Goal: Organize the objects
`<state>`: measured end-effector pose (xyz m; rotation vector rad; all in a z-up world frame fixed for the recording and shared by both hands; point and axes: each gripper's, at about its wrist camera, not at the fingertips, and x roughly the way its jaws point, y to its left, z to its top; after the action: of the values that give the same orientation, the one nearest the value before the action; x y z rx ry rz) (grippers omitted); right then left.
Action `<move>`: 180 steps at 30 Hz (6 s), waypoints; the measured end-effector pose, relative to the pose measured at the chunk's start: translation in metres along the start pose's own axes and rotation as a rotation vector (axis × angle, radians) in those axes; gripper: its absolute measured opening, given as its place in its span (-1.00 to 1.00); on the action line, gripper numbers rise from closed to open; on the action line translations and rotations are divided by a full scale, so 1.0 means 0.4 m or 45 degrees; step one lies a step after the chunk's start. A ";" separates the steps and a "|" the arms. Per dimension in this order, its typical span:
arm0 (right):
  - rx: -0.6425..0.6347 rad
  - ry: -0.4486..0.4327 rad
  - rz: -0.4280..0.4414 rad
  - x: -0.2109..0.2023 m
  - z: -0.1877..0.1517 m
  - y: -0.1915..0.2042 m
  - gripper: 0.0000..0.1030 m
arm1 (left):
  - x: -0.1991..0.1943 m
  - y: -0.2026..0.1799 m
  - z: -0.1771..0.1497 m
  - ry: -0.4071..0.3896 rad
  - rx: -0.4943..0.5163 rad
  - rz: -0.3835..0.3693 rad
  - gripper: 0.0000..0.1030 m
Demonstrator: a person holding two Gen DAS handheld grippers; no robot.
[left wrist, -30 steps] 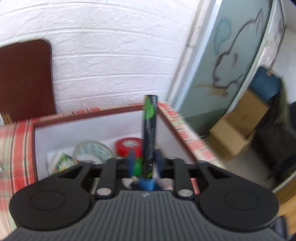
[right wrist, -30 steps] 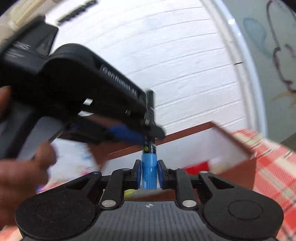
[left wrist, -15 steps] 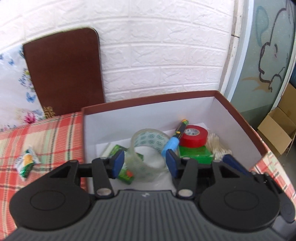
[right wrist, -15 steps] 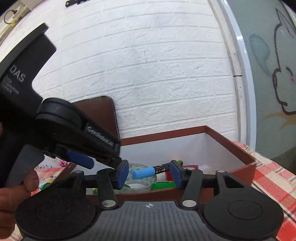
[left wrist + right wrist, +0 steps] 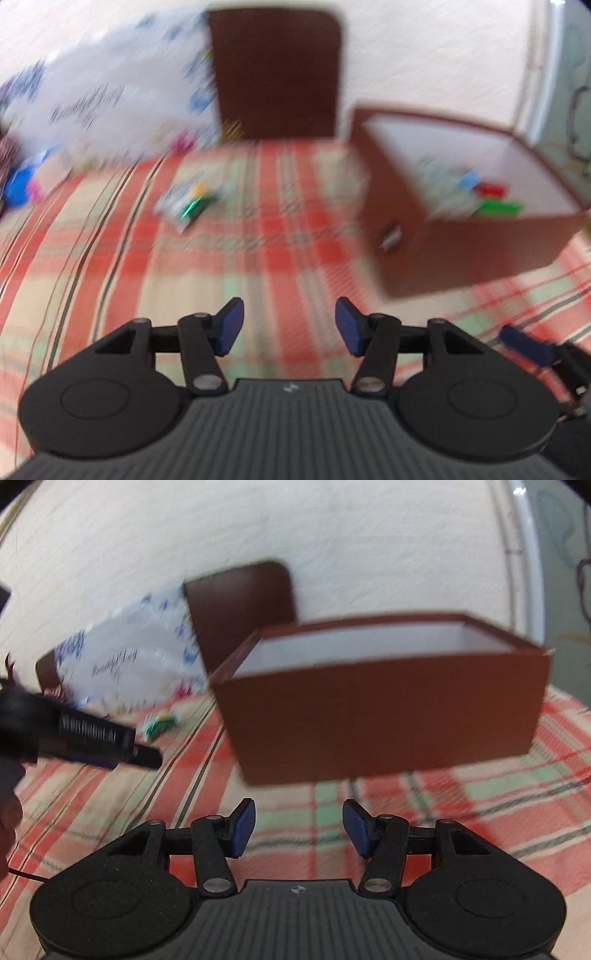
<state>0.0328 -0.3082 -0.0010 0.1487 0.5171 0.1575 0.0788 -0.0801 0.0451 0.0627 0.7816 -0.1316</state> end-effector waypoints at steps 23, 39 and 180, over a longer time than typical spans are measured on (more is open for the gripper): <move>-0.330 0.154 0.134 0.242 0.051 0.351 0.32 | 0.209 0.483 0.004 -0.184 -0.176 0.290 0.84; -0.340 0.078 0.154 0.546 0.213 0.425 0.64 | 0.280 0.540 0.054 -0.204 -0.267 0.325 1.00; 0.275 -0.223 -0.051 -0.512 0.009 0.021 0.99 | -0.466 -0.142 -0.179 -0.321 0.187 0.012 1.00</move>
<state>-0.1418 -0.3385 0.1018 0.3599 0.3615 0.0486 -0.1101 -0.1113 0.1254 0.1853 0.5195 -0.1843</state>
